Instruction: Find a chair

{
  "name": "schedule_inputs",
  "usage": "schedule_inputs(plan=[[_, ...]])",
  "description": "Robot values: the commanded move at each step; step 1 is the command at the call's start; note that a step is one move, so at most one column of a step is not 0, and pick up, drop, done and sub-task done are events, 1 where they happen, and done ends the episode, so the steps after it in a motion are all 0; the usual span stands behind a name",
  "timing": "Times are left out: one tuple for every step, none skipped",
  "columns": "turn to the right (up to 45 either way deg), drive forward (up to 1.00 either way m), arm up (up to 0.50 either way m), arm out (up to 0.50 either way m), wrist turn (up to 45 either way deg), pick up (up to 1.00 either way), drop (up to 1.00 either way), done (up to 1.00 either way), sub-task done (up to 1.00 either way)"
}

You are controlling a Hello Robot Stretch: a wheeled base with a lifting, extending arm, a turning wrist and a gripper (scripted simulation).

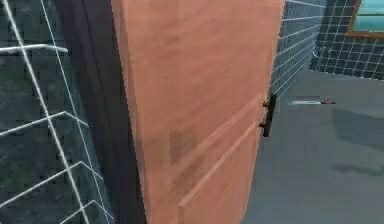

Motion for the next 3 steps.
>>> schedule_inputs(plan=[[45.0,0.0,0.0,0.0,0.0,0.0,0.0,0.0,0.0],[21.0,0.0,0.0,0.0,0.0,0.0,0.0,0.0,0.0],[3.0,0.0,0.0,0.0,0.0,0.0,0.0,0.0,0.0]])
